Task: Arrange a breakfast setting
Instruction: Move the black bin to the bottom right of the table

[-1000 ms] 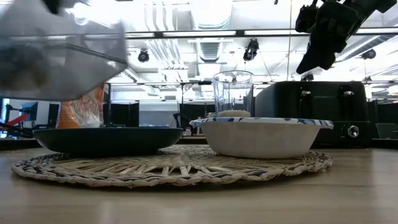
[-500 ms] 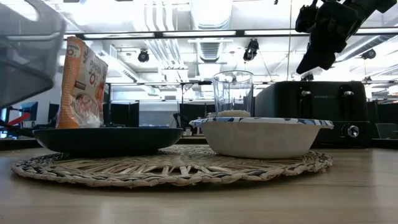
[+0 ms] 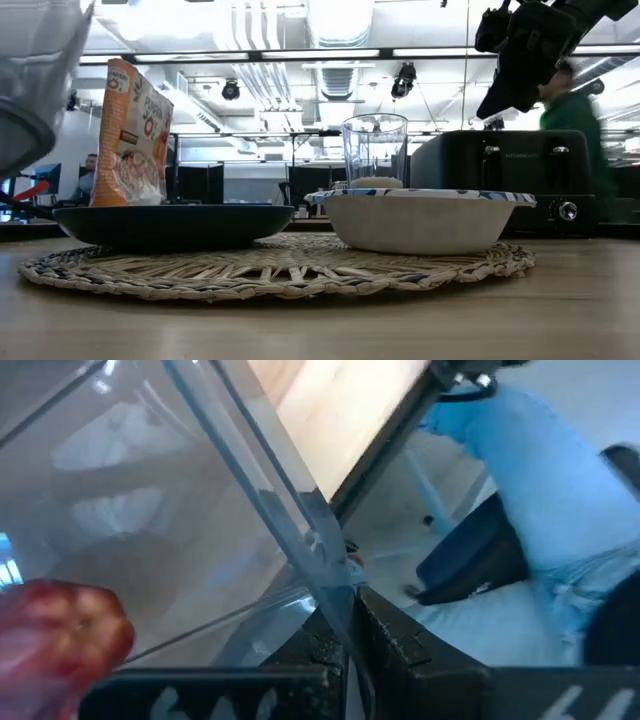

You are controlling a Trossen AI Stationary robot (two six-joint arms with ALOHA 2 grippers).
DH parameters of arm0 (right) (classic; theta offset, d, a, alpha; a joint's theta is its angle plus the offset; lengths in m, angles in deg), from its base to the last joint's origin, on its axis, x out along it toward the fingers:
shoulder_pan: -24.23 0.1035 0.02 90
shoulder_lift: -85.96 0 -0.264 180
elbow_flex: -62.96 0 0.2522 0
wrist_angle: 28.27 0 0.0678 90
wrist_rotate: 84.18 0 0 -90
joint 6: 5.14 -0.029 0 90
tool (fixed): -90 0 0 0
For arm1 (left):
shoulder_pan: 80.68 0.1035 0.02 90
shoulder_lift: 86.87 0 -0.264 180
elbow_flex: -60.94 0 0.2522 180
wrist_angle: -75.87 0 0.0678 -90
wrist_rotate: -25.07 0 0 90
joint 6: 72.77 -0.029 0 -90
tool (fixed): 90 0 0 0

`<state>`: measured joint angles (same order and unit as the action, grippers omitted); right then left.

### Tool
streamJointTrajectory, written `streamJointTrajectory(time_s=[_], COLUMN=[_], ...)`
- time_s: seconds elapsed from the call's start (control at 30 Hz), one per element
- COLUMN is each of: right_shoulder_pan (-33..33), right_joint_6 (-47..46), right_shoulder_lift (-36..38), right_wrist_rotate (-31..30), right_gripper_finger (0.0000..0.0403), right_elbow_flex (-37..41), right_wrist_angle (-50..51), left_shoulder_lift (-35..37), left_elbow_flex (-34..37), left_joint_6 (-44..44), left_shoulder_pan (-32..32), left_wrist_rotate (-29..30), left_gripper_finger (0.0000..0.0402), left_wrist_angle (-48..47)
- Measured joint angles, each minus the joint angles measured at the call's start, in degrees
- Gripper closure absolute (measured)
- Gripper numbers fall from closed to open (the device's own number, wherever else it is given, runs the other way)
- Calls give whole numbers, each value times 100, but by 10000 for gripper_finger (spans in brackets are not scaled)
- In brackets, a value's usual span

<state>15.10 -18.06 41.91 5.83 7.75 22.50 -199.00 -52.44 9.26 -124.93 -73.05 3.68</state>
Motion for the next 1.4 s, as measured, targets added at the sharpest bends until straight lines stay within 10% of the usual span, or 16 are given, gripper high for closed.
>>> streamJointTrajectory(time_s=[0.47,1.13,1.4], right_shoulder_pan=[0,0,0], right_joint_6=[0,2,1], right_shoulder_lift=[0,0,0], right_wrist_rotate=[-2,-2,-2], right_gripper_finger=[394,394,394], right_elbow_flex=[0,2,0], right_wrist_angle=[-2,-2,-2], left_shoulder_lift=[-2366,-2211,-2246], left_elbow_flex=[-3557,-2995,-2987], left_joint_6=[-1311,-1306,-1475], left_shoulder_pan=[1,1,-63], left_wrist_rotate=[300,566,592], left_gripper_finger=[401,401,339], left_wrist_angle=[-2854,-1846,-1915])
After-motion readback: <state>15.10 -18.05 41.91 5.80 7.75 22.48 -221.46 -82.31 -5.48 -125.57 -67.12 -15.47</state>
